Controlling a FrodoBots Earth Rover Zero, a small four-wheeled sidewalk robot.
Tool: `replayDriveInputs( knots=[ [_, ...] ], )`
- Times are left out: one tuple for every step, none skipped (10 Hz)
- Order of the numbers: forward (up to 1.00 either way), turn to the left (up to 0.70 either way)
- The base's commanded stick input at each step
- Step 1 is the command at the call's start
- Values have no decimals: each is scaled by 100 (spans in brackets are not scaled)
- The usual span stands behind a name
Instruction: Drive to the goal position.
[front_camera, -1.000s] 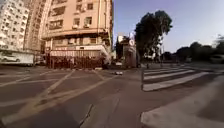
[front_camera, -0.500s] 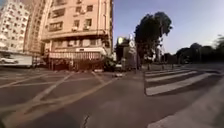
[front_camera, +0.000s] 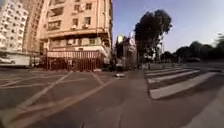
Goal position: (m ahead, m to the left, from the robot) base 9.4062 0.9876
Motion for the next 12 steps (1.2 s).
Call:
replayDriveInputs(
  knots=[
    [45, 0],
    [45, 0],
    [45, 0],
    [45, 0],
    [45, 0],
    [45, 0],
    [45, 0],
    [45, 0],
    [45, 0],
    [45, 0],
    [45, 0],
    [45, 0]
  ],
)
